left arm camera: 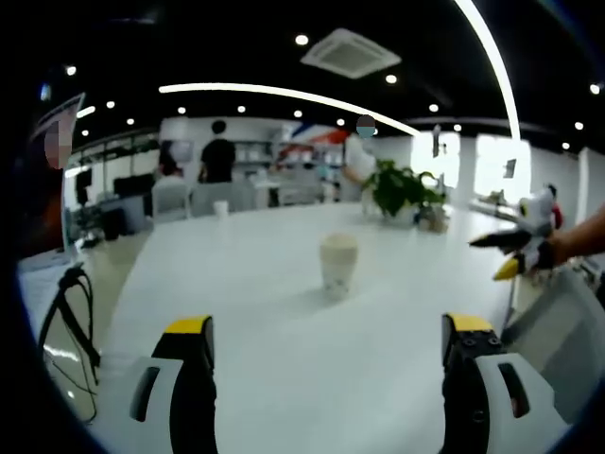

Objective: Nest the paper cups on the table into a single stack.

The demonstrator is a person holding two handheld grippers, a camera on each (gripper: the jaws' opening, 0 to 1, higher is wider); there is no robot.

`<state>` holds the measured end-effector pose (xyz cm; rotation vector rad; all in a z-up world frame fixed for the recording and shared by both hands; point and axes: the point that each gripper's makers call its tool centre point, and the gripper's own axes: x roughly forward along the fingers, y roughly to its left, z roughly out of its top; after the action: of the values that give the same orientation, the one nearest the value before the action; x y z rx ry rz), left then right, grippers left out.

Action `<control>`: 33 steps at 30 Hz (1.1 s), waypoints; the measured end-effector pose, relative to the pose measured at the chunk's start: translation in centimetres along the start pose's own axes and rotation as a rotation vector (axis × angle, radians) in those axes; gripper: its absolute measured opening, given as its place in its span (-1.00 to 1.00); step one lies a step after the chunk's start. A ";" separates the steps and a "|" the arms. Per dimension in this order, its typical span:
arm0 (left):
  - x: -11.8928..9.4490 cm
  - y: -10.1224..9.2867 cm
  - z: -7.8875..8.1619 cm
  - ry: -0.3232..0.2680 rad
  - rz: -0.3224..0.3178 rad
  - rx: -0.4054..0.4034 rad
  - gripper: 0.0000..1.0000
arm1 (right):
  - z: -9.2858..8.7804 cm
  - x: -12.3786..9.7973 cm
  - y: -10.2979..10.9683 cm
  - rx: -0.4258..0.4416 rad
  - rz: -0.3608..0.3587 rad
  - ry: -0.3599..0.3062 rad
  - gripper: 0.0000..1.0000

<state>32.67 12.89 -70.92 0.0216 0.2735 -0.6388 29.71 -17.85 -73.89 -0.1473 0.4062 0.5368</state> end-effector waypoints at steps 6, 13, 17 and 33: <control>-0.1 0.5 0.0 0.012 0.009 0.001 0.96 | -0.2 0.3 -0.2 0.000 0.014 0.008 1.00; 0.1 1.6 -0.4 0.022 0.013 0.014 0.96 | -0.8 0.9 -0.7 -0.003 0.015 0.017 1.00; 0.1 2.1 -0.3 0.020 0.024 0.016 0.96 | -1.1 1.1 -0.6 -0.012 0.032 0.030 1.00; 0.2 1.4 0.2 0.025 -0.055 0.033 0.96 | -0.3 -1.2 -1.5 -0.044 -0.067 0.086 1.00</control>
<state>33.71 13.93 -70.86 0.0542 0.2888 -0.6983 29.47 -19.80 -73.67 -0.2261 0.4718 0.4743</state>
